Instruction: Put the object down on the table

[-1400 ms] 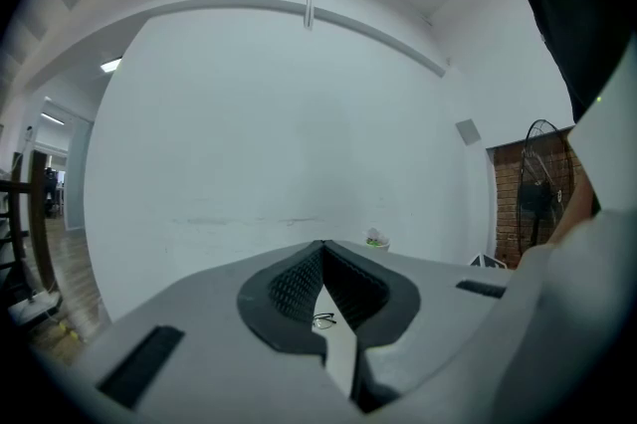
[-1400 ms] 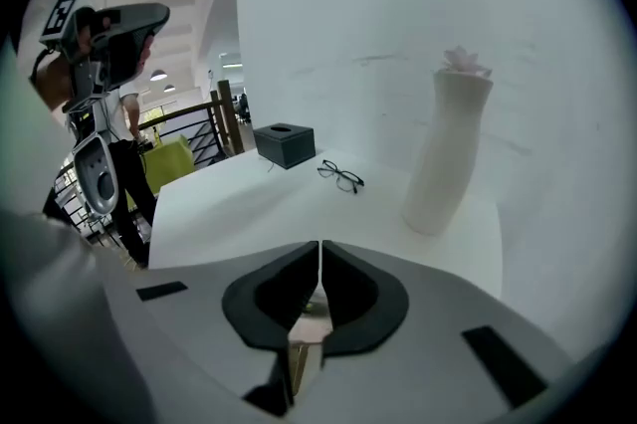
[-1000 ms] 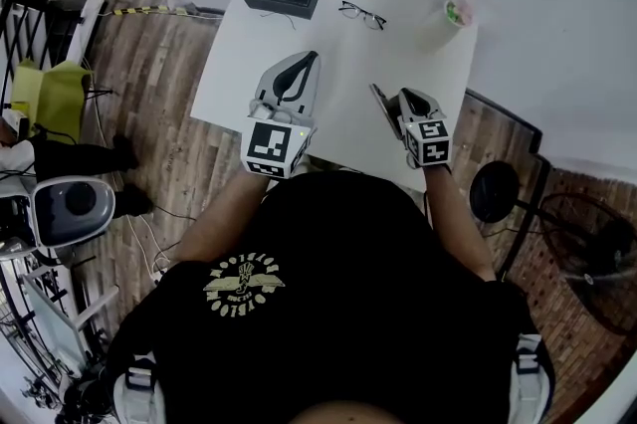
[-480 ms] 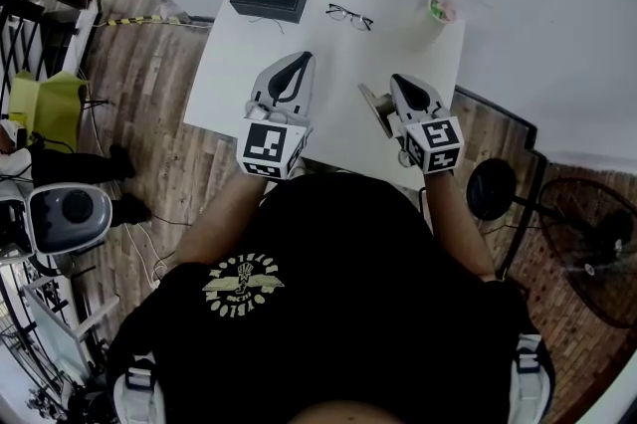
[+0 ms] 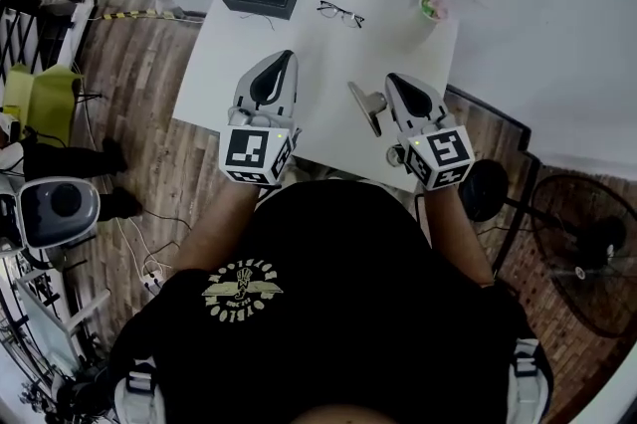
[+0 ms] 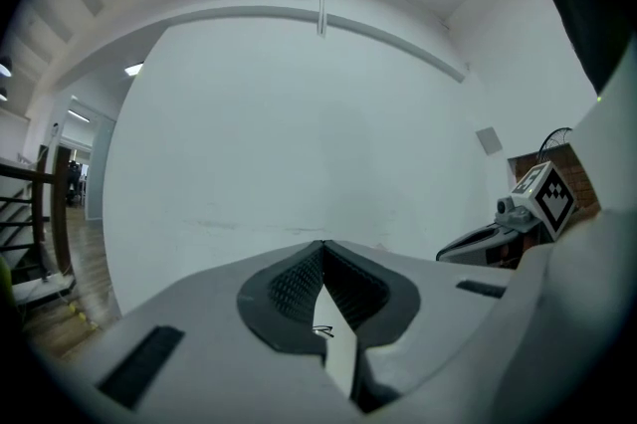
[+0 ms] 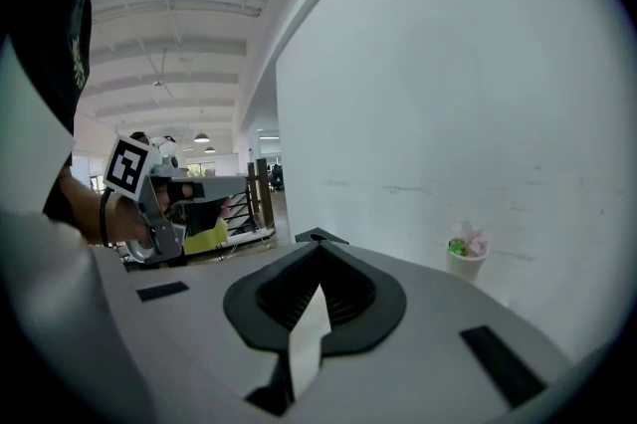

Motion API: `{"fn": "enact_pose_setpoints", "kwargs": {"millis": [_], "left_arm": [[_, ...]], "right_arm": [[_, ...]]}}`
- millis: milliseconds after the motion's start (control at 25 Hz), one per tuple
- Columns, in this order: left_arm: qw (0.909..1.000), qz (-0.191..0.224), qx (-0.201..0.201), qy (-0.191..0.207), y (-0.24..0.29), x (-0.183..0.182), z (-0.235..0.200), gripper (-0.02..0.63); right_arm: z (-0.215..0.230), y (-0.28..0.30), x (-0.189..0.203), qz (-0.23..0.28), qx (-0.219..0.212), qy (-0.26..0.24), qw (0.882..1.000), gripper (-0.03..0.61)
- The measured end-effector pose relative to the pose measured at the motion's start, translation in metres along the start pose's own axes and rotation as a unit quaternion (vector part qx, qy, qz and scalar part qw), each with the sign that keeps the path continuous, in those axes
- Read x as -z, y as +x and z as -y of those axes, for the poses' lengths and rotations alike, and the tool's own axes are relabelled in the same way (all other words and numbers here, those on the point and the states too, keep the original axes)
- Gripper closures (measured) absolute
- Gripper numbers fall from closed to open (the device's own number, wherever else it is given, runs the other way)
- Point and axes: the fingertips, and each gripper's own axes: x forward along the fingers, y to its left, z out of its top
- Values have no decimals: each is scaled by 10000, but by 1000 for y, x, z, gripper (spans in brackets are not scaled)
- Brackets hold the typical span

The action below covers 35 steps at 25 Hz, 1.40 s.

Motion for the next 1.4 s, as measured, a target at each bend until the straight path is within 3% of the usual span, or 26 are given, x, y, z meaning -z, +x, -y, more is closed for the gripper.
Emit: {"fn": "enact_pose_setpoints", "kwargs": {"millis": [440, 720, 1040, 1400], "left_arm": [[9982, 388, -338, 306, -1, -41, 15, 607], [9972, 398, -420, 473, 1, -51, 31, 607], [9973, 389, -311, 548, -2, -52, 20, 607], [9965, 432, 340, 622, -1, -69, -21, 607]], "right_arm": [[2, -26, -72, 682, -348, -521, 9957, 577], [20, -39, -85, 906, -367, -625, 9932, 578], [34, -43, -87, 957, 86, -546, 9939, 578], [9, -25, -97, 1014, 720, -287, 9918, 577]]}}
